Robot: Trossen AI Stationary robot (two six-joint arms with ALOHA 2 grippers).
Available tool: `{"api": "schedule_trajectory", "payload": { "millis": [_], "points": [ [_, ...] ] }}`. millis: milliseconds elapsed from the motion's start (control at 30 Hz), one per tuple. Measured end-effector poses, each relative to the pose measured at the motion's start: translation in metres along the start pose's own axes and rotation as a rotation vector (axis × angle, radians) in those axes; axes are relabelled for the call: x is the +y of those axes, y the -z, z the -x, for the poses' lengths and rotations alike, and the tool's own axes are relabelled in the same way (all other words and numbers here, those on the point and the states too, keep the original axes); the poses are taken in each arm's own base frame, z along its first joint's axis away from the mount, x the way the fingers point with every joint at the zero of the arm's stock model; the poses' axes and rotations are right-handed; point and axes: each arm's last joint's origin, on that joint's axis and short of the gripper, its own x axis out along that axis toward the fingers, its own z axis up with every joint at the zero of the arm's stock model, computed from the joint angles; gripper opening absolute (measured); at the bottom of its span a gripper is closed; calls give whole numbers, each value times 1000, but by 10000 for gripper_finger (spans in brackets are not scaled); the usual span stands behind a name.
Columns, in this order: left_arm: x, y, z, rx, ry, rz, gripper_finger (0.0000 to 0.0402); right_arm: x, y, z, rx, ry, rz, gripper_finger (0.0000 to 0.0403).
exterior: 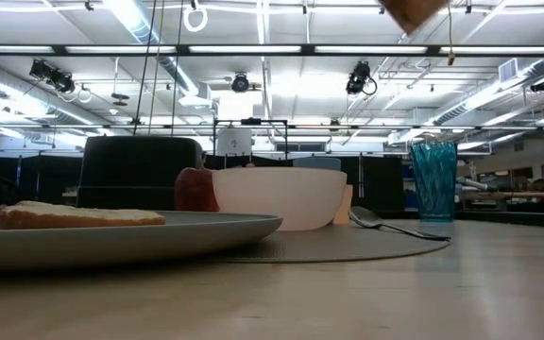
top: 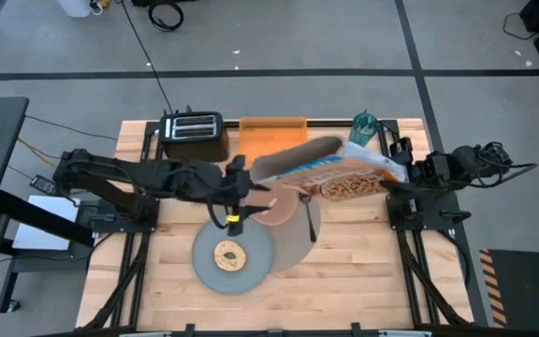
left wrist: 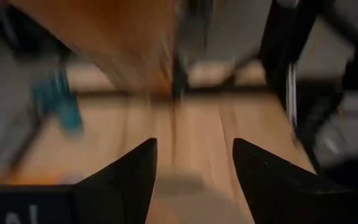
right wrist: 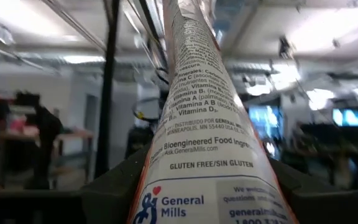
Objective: Arrange a breakfast setting
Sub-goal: Pour the cereal from the yellow cereal box into the light orange bowl
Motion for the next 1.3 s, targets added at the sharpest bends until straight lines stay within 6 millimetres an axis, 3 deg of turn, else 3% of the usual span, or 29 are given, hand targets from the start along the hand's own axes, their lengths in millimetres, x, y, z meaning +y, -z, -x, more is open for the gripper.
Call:
{"api": "schedule_trajectory", "payload": {
  "millis": [267,633,867,1300],
  "points": [
    [9,38,12,395,-134,207,205,-6,-2,12,276,28,-24,201],
    [10,58,-4,536,-282,196,201,-4,12,15,631,12,-48,201],
    [10,70,-11,634,-324,183,201,1,9,-7,809,30,46,201],
    [27,86,10,870,-464,164,201,7,6,-73,1037,-23,260,200]
  ]
}}
